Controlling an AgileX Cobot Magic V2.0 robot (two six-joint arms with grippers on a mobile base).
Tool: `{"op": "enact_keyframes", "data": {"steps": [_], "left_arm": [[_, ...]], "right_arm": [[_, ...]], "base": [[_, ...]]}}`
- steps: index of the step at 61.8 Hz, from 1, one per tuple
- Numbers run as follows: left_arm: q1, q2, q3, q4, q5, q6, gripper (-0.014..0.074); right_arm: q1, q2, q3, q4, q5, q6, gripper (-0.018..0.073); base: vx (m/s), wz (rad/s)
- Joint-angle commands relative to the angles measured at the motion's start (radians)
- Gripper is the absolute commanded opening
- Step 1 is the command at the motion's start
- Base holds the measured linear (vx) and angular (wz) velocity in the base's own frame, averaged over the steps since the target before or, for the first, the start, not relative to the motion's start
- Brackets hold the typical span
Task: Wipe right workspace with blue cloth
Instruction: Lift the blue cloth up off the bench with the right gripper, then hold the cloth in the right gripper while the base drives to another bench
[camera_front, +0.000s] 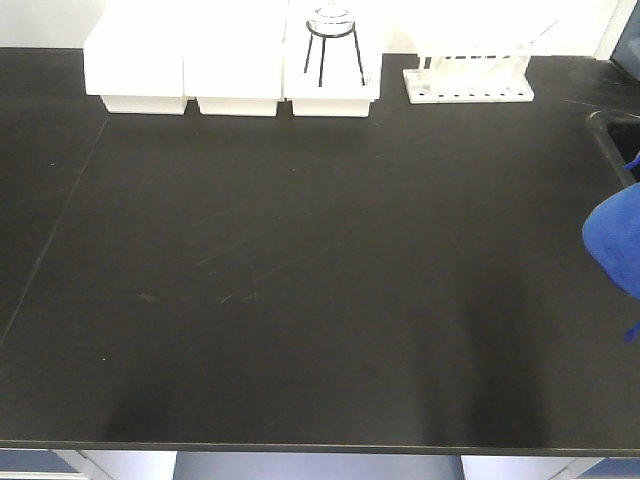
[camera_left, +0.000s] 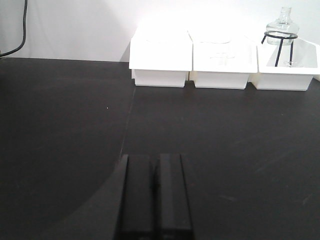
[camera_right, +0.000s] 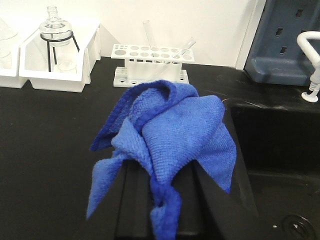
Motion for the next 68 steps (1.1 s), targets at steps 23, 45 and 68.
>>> {"op": "enact_keyframes", "data": {"steps": [23, 45, 68], "left_arm": [[0.005, -0.017, 0.030, 0.001, -0.082, -0.008, -0.0006], [0.005, -0.017, 0.030, 0.001, -0.082, -0.008, -0.0006], [0.005, -0.017, 0.030, 0.001, -0.082, -0.008, -0.0006]], "right_arm": [[0.003, 0.004, -0.031, -0.008, -0.078, -0.007, -0.0008], [0.003, 0.004, -0.031, -0.008, -0.078, -0.007, -0.0008], [0.003, 0.004, -0.031, -0.008, -0.078, -0.007, -0.0008]], "base": [[0.00, 0.00], [-0.02, 0.00], [-0.15, 0.00]]}}
